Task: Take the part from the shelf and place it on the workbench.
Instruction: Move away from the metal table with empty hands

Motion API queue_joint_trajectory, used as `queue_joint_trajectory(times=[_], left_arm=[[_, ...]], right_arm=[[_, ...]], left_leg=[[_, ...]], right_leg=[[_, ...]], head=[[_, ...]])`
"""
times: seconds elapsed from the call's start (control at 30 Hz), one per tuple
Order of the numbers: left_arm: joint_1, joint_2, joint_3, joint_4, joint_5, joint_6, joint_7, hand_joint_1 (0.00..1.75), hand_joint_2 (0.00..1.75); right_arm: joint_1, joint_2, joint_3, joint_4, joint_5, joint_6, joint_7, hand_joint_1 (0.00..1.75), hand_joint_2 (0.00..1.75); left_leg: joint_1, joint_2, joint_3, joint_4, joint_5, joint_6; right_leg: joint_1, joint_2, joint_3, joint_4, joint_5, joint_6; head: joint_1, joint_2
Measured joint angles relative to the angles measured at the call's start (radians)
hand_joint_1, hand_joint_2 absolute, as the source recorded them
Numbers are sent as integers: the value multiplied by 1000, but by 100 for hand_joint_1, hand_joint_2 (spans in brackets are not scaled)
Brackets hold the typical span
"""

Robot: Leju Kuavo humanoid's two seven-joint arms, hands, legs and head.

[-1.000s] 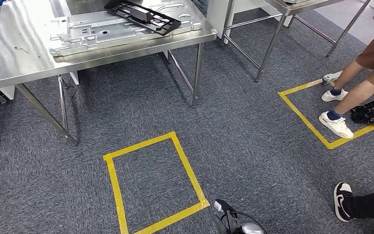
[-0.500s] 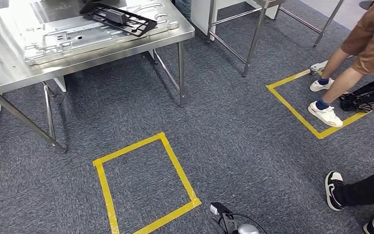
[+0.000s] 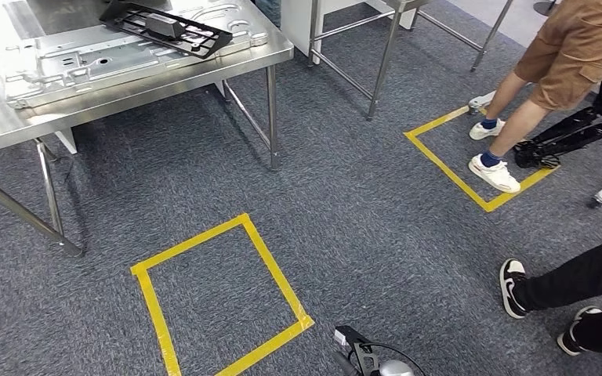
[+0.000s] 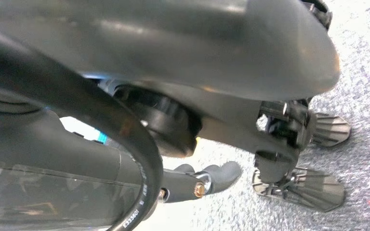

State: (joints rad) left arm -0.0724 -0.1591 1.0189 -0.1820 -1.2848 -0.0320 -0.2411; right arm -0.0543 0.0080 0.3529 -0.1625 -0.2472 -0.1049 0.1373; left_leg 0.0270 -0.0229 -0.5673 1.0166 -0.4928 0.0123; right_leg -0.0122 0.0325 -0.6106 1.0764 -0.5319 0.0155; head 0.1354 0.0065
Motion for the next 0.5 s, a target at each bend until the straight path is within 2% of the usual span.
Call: queue_joint_trajectory(times=[0.07,0.13,0.2,0.27,0.33,0.37,0.43,0.5], left_arm=[[0,0,0,0,0,0,0,0,0],[0,0,0,0,-1,0,1,0,0],[-1,0,0,0,-3,0,1,0,0],[-2,0,0,0,-5,0,1,0,0],[-2,0,0,0,-5,-2,1,0,0],[-3,0,0,0,-4,-5,1,0,0],[-4,0,0,0,-2,-13,1,0,0],[-2,0,0,0,1,-20,1,0,0]], right_arm=[[0,0,0,0,0,0,0,0,0],[-1,0,0,0,0,1,0,0,0],[-4,1,2,0,3,1,-2,0,0],[-9,1,7,0,10,1,-4,0,0],[-9,1,15,1,18,0,-4,0,0],[-7,1,19,1,22,0,-5,0,0],[-6,1,23,2,25,0,-5,0,0],[-11,2,26,2,32,0,-4,0,0]], left_leg=[[0,1,0,0,0,0],[-4,18,0,0,-1,2],[-12,54,2,2,-5,0],[-19,81,3,3,-8,-7],[-21,95,3,3,-9,-14],[-19,94,4,6,-14,-19],[-15,69,-12,52,-50,-26],[-13,37,-62,172,-116,-28]], right_leg=[[0,-1,-3,5,-3,0],[-2,-6,-56,115,-44,2],[1,-48,-40,85,-13,-1],[9,-84,27,-57,53,-6],[12,-75,25,-65,51,-11],[10,-68,25,-67,53,-16],[5,-55,27,-73,58,-27],[4,-40,27,-73,60,-35]], head=[[0,0],[0,0],[0,0],[0,0],[-1,0],[-1,0],[-2,0],[-2,0]])
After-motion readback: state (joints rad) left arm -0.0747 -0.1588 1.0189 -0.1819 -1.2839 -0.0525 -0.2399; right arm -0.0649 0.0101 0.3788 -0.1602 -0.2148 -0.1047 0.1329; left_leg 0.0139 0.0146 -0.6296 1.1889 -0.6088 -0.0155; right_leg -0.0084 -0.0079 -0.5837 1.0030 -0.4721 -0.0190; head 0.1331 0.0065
